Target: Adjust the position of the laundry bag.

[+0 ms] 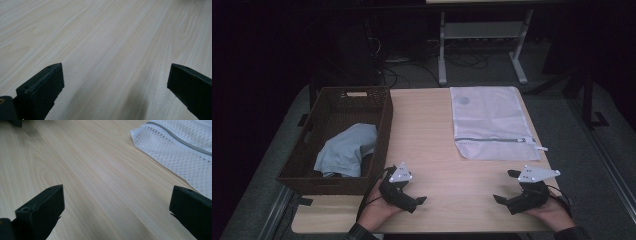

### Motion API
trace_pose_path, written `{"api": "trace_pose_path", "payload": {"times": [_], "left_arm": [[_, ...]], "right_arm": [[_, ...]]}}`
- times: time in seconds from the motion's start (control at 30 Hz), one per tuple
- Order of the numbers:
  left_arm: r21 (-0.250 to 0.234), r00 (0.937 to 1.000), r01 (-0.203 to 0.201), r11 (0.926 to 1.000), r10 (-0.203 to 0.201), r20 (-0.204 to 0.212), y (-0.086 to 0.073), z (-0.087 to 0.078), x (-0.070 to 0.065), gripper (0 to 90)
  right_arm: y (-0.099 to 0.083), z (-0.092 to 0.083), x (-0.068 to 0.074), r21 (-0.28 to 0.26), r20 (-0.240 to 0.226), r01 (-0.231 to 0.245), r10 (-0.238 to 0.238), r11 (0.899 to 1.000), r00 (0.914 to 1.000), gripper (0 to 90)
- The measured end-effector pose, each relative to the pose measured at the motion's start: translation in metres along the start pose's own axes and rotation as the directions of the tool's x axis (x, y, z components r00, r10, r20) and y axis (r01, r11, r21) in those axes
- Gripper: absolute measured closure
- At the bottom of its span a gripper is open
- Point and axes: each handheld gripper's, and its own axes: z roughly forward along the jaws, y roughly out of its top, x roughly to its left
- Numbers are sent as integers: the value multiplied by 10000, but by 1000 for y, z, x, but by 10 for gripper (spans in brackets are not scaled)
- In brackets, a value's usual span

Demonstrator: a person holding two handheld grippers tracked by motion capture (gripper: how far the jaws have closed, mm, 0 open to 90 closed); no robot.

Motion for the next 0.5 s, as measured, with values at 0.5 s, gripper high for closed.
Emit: {"api": "trace_pose_path", "payload": {"times": [0.5], "left_arm": [[6, 9998, -130, 9999, 130, 147, 1, 3, -3, 7]], "right_arm": [[7, 4, -8, -103, -95, -149, 148, 9998, 9998, 78]]}}
